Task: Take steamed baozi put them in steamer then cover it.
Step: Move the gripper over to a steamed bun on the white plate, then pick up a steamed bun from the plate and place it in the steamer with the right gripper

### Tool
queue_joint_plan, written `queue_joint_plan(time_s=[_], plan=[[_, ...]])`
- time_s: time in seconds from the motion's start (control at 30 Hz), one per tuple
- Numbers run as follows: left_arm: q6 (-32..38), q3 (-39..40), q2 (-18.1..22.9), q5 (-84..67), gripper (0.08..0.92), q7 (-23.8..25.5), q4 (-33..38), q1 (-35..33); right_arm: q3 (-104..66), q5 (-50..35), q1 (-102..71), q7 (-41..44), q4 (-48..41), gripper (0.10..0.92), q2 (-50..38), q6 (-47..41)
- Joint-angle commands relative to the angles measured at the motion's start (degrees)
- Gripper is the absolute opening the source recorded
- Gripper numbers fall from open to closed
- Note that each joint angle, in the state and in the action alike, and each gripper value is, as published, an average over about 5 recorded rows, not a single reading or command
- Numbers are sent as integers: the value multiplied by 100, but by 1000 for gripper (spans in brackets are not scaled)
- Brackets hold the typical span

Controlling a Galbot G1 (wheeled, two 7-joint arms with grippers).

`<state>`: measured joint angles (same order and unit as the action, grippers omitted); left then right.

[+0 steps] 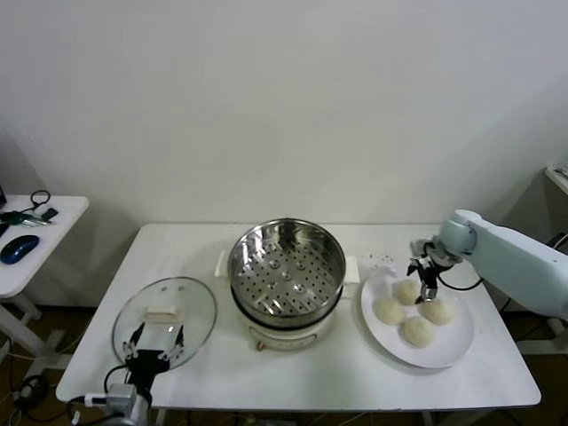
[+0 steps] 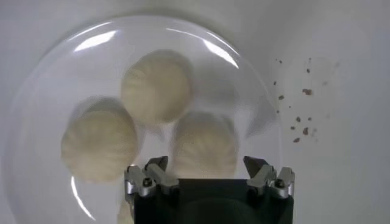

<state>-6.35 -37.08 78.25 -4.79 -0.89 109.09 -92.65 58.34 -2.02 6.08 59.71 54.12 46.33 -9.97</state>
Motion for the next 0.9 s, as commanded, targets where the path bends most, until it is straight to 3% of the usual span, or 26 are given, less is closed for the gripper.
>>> queue_joint_plan(time_s=[0.03, 0.2, 0.47, 0.67, 0.9], plan=[[-23, 0, 3, -17, 823, 4, 10, 3, -54, 130, -70, 5, -293, 820, 215, 4], [-28, -1, 11, -9, 823, 8, 38, -6, -52, 139, -51, 46, -252, 757, 215, 30], [-22, 16, 32, 8, 823, 24, 65, -43, -21, 129, 73, 77, -138, 583, 153, 86], [-23, 10, 30, 9, 823, 10, 73, -44, 763, -271, 1263, 154, 256, 569, 3, 431], [-32, -10, -39, 5, 823, 13, 143, -52, 2328, -1038, 3947, 494, 729, 568, 585, 1781]])
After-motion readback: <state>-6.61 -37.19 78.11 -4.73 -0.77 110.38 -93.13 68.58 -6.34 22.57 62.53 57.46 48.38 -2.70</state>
